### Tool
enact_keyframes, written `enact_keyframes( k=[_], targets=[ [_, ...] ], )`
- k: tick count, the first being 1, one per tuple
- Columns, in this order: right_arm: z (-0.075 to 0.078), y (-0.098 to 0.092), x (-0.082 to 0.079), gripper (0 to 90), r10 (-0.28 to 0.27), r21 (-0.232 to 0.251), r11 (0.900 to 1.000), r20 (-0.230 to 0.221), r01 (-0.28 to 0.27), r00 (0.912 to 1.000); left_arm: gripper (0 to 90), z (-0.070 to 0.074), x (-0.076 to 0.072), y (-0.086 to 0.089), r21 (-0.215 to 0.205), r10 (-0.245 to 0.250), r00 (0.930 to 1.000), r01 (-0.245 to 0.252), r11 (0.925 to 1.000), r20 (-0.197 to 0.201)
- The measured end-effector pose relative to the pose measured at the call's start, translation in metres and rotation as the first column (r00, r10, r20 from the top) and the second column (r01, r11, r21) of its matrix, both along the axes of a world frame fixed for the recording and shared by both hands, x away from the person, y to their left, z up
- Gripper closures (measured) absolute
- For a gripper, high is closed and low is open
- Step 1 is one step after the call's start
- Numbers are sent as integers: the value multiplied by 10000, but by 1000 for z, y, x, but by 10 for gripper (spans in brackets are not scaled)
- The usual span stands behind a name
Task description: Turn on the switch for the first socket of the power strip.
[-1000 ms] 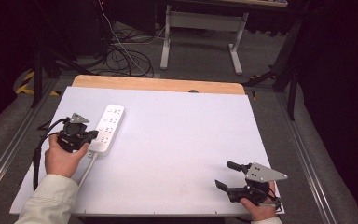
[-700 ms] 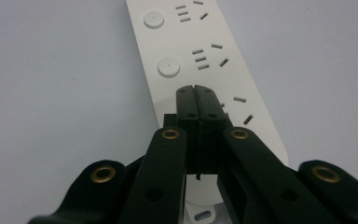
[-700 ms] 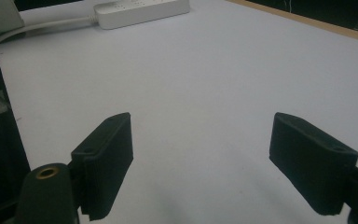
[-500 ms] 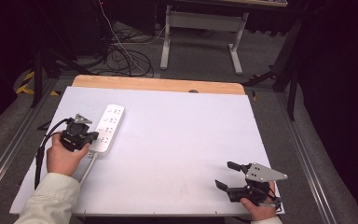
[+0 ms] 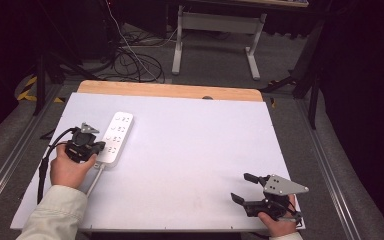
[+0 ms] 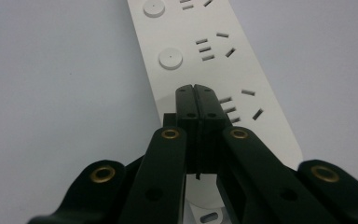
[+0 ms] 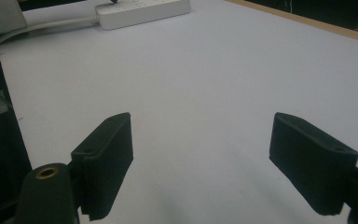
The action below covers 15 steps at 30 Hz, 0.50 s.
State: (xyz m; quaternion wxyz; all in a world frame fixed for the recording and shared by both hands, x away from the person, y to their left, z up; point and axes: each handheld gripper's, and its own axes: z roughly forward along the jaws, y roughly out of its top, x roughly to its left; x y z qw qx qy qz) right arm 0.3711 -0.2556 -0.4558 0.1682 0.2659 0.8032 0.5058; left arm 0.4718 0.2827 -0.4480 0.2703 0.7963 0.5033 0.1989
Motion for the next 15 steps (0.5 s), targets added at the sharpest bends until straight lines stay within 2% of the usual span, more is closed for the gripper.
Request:
enact_keyframes(
  k=[4, 10, 15],
  targets=[
    [0, 0, 0, 220, 3, -40, 10000, 16, -3, 10000, 900, 0, -1, -1, 64, -4, 10000, 4, 10000, 17],
    [0, 0, 0, 219, 3, -34, 10000, 5, -3, 10000, 900, -2, 0, 1, -112, 48, 10000, -47, 9999, 57],
    [0, 0, 0, 219, 2, -40, 10000, 9, -2, 10000, 900, -3, -1, -2, 61, 76, 9998, -77, 10000, 158]
  ],
)
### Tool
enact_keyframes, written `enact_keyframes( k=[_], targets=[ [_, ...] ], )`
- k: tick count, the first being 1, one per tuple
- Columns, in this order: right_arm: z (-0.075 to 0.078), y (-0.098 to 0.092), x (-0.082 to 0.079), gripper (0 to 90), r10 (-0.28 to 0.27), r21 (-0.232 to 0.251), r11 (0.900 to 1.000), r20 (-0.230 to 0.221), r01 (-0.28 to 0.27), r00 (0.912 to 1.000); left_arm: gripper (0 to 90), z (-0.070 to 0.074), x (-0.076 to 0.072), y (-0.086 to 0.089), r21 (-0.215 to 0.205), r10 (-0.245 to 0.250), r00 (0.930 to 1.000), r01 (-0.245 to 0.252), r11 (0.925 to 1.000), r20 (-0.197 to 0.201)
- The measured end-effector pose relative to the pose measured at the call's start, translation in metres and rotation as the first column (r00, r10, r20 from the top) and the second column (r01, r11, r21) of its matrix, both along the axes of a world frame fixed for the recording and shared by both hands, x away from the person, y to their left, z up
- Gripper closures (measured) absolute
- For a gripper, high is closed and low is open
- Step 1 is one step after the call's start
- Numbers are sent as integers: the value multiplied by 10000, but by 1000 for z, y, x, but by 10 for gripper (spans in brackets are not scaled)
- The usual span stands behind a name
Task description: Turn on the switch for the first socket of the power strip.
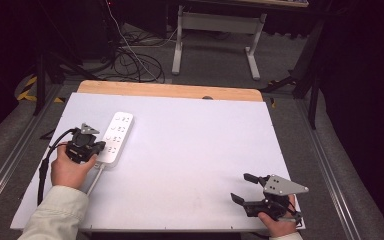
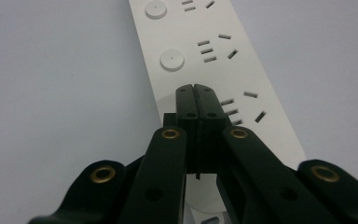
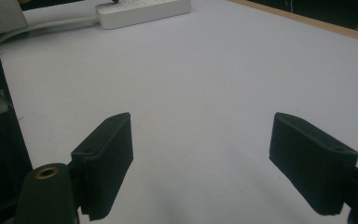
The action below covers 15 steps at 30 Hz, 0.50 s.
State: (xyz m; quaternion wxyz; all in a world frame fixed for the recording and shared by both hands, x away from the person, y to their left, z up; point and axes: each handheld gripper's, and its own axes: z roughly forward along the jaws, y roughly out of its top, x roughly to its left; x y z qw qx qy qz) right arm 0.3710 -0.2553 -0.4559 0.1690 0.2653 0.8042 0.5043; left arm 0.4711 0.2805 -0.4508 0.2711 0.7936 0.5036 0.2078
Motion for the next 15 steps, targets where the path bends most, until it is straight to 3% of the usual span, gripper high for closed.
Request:
enact_keyframes(
  k=[15],
  targets=[
    [0, 0, 0, 219, 32, -11, 10000, 0, -32, 10000, 900, -3, 0, 0, 121, 67, 9998, -69, 9999, 188]
  ],
)
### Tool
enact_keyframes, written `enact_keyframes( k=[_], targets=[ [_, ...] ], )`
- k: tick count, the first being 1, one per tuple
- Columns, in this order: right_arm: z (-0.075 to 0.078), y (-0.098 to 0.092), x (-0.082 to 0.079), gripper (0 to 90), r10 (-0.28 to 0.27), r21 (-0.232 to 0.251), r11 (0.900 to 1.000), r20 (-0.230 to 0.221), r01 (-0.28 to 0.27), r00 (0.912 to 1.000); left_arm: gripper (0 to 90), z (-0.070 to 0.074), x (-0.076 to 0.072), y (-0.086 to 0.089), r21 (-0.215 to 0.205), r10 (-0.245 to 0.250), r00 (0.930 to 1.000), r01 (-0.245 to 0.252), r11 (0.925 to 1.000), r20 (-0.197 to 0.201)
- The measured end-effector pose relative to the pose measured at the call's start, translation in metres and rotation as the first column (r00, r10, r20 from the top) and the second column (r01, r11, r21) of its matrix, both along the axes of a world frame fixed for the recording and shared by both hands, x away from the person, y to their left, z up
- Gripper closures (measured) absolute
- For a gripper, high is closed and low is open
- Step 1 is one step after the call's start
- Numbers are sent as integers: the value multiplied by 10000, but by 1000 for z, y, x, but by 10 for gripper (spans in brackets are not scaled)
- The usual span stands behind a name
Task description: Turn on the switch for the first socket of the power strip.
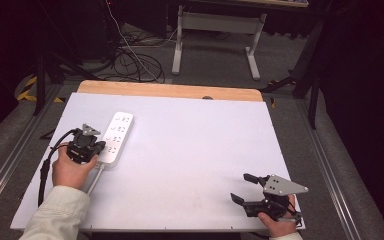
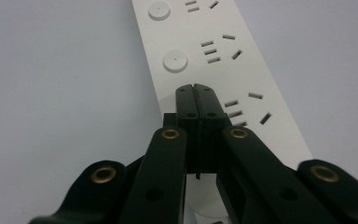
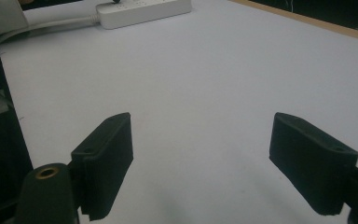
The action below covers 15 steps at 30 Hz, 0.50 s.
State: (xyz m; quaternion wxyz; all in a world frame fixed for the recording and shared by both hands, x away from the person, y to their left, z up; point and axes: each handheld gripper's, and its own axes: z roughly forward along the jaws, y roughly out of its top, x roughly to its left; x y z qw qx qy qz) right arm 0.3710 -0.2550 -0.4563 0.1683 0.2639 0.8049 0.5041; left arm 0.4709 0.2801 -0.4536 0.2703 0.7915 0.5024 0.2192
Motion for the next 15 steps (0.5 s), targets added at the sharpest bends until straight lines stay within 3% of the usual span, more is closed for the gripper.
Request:
enact_keyframes(
  k=[5, 15],
  targets=[
    [0, 0, 0, 219, -11, 10, 10000, 6, 11, 10000, 900, 0, -1, -4, 349, 28, 9999, -32, 9994, 124],
    [0, 0, 0, 219, -30, 15, 10000, -16, 30, 10000, 900, -1, -1, -4, 265, 59, 10000, -60, 9996, 73]
  ],
)
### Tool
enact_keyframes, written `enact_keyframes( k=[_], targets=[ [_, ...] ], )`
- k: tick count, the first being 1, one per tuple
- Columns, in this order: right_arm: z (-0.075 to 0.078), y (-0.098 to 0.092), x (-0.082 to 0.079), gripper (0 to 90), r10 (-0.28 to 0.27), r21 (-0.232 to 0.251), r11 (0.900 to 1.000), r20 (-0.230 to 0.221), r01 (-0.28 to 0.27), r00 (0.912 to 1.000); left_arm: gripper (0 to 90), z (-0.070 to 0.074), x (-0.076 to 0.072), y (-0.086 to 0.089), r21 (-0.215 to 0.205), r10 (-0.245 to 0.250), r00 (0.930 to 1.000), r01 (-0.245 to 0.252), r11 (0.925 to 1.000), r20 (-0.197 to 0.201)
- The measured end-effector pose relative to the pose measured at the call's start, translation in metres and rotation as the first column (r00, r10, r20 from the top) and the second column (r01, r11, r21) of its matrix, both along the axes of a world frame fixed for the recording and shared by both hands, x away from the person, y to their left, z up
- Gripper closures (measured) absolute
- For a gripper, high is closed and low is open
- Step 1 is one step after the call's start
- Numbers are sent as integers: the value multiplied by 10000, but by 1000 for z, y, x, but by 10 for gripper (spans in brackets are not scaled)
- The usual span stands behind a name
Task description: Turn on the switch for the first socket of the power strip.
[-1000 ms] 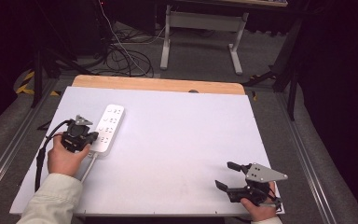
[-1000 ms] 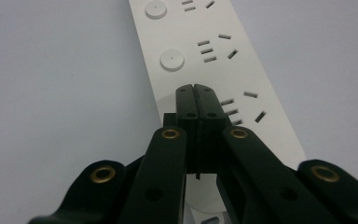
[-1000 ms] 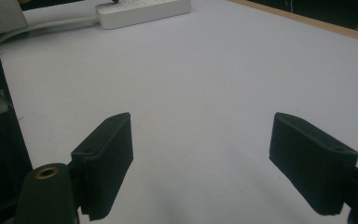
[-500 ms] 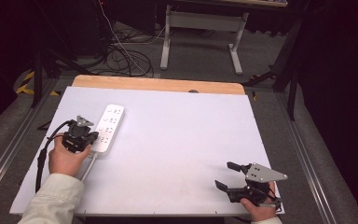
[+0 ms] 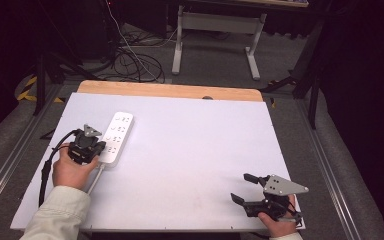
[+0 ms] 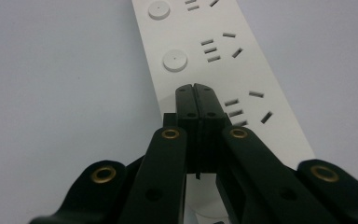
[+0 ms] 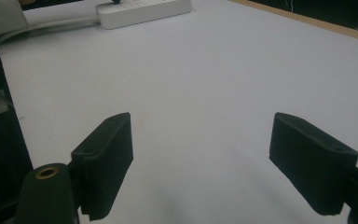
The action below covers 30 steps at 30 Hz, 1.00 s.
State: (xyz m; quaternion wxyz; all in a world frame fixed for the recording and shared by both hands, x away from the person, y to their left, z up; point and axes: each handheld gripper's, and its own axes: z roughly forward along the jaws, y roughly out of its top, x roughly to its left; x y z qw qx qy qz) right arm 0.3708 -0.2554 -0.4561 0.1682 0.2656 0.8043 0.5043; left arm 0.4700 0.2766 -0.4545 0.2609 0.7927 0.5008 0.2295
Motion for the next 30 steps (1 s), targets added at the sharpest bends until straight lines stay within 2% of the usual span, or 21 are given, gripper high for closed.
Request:
enact_keyframes(
  k=[4, 14, 18, 20, 23, 25, 26, 30],
  targets=[
    [0, 0, 0, 219, 4, 25, 10000, 0, -4, 10000, 900, 0, 0, 1, -79, -39, 10000, 38, 10000, -40],
    [-1, 0, 1, 219, -12, 38, 10000, -34, 12, 10000, 900, 0, 2, 1, 32, -146, 9998, 147, 9999, -139],
    [-1, -1, 1, 219, -30, 47, 10000, -38, 30, 10000, 900, 1, 3, 4, -297, -39, 9997, 32, 9996, -250],
    [-1, -1, 1, 219, -49, 27, 10000, -40, 49, 10000, 900, 2, 2, 4, -348, 88, 9998, -94, 9993, -172],
    [0, -2, 1, 219, -56, 57, 10000, -45, 57, 10000, 900, 6, 0, 6, -455, 57, 9998, -48, 9990, 200],
    [0, -2, 1, 219, -61, 83, 9999, -22, 61, 10000, 900, 13, -3, 10, -921, -36, 9991, 76, 9957, 433],
    [0, -3, 1, 219, -76, 95, 9999, -24, 77, 10000, 900, 16, -4, 10, -1002, -125, 9988, 172, 9948, 472],
    [-1, -3, 2, 219, -67, 70, 10000, -31, 67, 10000, 900, 27, -12, 6, -932, -350, 9975, 407, 9948, 621]
  ],
)
